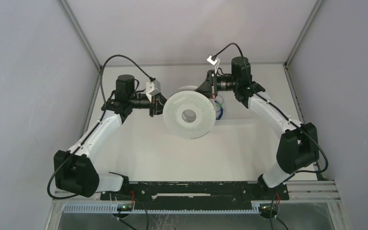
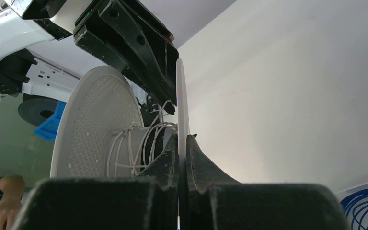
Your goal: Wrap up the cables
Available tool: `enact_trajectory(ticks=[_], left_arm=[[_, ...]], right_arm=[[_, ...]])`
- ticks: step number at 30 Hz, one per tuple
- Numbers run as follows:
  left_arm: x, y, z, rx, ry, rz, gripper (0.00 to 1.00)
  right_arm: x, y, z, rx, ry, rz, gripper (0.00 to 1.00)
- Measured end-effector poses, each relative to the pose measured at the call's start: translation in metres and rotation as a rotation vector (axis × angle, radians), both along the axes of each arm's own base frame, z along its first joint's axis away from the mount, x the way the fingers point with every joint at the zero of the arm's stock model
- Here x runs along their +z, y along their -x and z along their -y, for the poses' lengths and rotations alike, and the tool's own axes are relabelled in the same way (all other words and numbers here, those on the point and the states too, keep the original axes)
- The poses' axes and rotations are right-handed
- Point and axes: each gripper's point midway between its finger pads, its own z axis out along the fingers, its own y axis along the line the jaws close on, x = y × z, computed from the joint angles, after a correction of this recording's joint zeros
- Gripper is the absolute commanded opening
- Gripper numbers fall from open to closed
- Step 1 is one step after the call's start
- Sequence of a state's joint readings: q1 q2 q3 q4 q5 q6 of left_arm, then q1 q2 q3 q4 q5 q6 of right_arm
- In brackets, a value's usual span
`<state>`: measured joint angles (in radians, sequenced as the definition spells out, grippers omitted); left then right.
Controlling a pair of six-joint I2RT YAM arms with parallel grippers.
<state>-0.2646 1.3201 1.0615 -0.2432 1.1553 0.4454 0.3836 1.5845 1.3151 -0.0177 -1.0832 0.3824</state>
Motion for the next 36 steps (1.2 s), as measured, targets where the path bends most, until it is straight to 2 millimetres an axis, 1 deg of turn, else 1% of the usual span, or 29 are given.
enact_trajectory(ticks=[3, 11, 14, 20, 26, 30, 36], left_arm=[[-0.001, 0.002, 0.000, -0.006, -0.002, -0.004, 0.26], [-0.004, 0.005, -0.007, -0.014, -0.004, -0.023, 0.26], [-0.005, -0.004, -0.014, 0.016, -0.018, -0.017, 0.26], [-0.008, -0.013, -0.020, 0.043, -0.038, -0.023, 0.26], [-0.010, -0.016, -0.025, 0.057, -0.046, -0.025, 0.26], [-0.007, -0.020, -0.032, 0.076, -0.054, -0.018, 0.27], [0.000, -0.034, -0.050, 0.141, -0.066, 0.009, 0.30]], right_arm=[[-0.001, 0.000, 0.000, 0.009, 0.000, 0.010, 0.00], [-0.004, 0.001, -0.001, 0.021, 0.002, 0.010, 0.00], [-0.005, -0.003, -0.001, -0.002, 0.007, 0.005, 0.00], [-0.007, -0.008, 0.000, -0.034, 0.017, 0.005, 0.00], [-0.007, -0.010, -0.001, -0.044, 0.020, 0.007, 0.00], [-0.007, -0.010, -0.001, -0.046, 0.020, 0.003, 0.00], [-0.012, -0.008, -0.003, -0.032, 0.019, -0.038, 0.00]])
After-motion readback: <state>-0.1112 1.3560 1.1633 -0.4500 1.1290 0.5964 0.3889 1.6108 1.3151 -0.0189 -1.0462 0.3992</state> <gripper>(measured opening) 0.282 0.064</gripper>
